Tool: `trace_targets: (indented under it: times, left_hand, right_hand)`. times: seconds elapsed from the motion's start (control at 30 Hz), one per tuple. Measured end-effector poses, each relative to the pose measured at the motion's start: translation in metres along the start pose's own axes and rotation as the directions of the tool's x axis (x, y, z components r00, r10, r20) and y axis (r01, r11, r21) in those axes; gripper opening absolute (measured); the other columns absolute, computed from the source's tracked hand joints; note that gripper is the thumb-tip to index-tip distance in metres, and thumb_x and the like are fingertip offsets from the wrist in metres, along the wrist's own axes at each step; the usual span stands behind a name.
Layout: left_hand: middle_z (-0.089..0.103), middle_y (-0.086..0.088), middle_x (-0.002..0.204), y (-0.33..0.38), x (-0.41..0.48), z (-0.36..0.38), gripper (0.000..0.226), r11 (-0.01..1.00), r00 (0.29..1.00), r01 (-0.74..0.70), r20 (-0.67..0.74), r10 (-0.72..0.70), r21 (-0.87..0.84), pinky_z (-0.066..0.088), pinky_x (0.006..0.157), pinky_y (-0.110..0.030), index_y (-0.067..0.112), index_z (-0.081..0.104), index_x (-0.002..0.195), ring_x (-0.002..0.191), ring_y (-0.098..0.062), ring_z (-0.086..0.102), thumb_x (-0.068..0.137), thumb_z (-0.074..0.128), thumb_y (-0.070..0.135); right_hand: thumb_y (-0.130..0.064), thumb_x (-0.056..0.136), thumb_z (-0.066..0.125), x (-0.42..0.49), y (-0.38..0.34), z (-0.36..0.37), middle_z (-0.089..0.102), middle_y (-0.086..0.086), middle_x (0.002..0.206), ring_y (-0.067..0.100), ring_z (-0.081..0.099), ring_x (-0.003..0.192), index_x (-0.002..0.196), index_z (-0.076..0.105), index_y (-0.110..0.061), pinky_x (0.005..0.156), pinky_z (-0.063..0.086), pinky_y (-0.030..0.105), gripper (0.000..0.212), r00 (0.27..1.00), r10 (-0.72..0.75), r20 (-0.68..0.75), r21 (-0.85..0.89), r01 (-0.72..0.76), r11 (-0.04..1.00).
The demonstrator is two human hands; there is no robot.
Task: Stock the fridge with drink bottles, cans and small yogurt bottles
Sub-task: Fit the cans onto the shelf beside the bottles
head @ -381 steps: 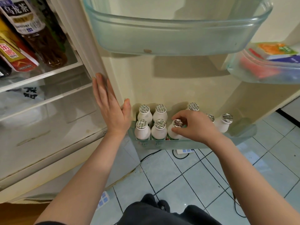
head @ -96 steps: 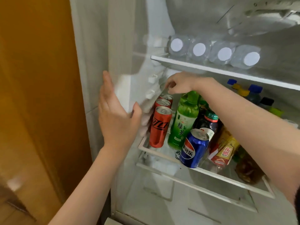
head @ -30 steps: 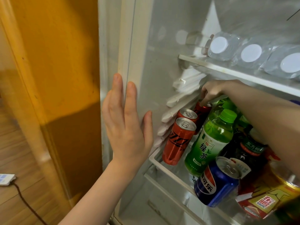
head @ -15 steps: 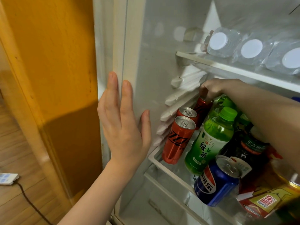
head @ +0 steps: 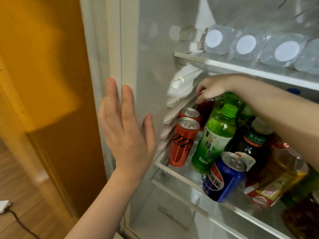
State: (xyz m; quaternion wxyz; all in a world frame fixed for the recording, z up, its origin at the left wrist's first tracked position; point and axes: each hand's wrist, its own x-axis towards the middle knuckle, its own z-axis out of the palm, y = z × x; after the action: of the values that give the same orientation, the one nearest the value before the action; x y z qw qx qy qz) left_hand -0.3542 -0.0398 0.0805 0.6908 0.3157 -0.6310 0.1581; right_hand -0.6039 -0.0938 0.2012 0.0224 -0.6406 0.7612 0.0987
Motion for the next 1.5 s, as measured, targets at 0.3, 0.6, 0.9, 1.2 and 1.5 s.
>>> trace_targets:
  times: [0.3, 0.6, 0.9, 1.2, 1.5]
  left_hand:
    - [0.028, -0.032, 0.140, 0.000, -0.001, -0.001, 0.060, 0.999, 1.000, 0.008, 0.009, -0.008, -0.033, 0.026, 0.112, -0.037, -0.002, 0.031, 0.134, 0.133, -0.034, 0.030, 0.085, 0.064, 0.006]
    - [0.023, -0.026, 0.140, 0.001, 0.000, -0.005, 0.060, 0.998, 0.999, 0.026, 0.036, -0.024, -0.059, 0.024, 0.112, -0.034, 0.000, 0.030, 0.134, 0.132, -0.035, 0.030, 0.085, 0.064, 0.004]
    - [0.024, -0.020, 0.143, -0.002, -0.001, -0.003, 0.058, 0.998, 0.999, 0.028, 0.038, -0.026, -0.064, 0.027, 0.111, -0.037, 0.001, 0.030, 0.134, 0.134, -0.030, 0.028, 0.086, 0.063, 0.006]
    - [0.024, -0.022, 0.144, -0.001, -0.001, -0.002, 0.055, 1.000, 0.998, 0.019, 0.061, -0.018, -0.004, 0.027, 0.111, -0.037, 0.001, 0.029, 0.134, 0.128, -0.038, 0.033, 0.089, 0.060, 0.009]
    - [0.024, -0.024, 0.141, -0.002, -0.001, 0.000, 0.055, 1.000, 0.999, 0.002, 0.038, -0.003, 0.007, 0.026, 0.112, -0.038, -0.001, 0.030, 0.134, 0.130, -0.038, 0.032, 0.088, 0.059, 0.009]
  right_hand:
    - [-0.072, 0.074, 0.052, -0.024, -0.033, 0.007, 0.072, -0.004, 0.095, 0.014, 0.069, 0.085, 0.105, 0.067, -0.022, 0.091, 0.051, 0.036, 0.061, 0.978, 0.059, 0.201, 0.040, -0.068, 0.997]
    - [-0.051, 0.070, 0.069, -0.010, -0.046, 0.014, 0.073, 0.006, 0.085, 0.015, 0.071, 0.068, 0.092, 0.065, -0.012, 0.059, 0.053, 0.024, 0.044, 0.980, 0.104, 0.168, 0.080, -0.118, 0.990]
    - [-0.041, 0.071, 0.074, -0.001, -0.022, -0.005, 0.071, 0.009, 0.082, 0.020, 0.063, 0.065, 0.090, 0.070, -0.008, 0.059, 0.048, 0.027, 0.038, 0.989, 0.098, 0.111, 0.008, -0.100, 0.995]
    - [-0.023, 0.077, 0.073, 0.009, -0.005, -0.006, 0.064, 0.004, 0.097, 0.019, 0.060, 0.083, 0.111, 0.066, -0.011, 0.058, 0.046, 0.022, 0.036, 0.991, 0.090, 0.095, 0.004, -0.091, 0.996]
    - [-0.038, 0.080, 0.069, 0.018, 0.002, -0.001, 0.070, 0.013, 0.096, 0.025, 0.065, 0.080, 0.100, 0.070, -0.006, 0.064, 0.049, 0.027, 0.037, 0.985, 0.135, 0.109, 0.013, -0.137, 0.990]
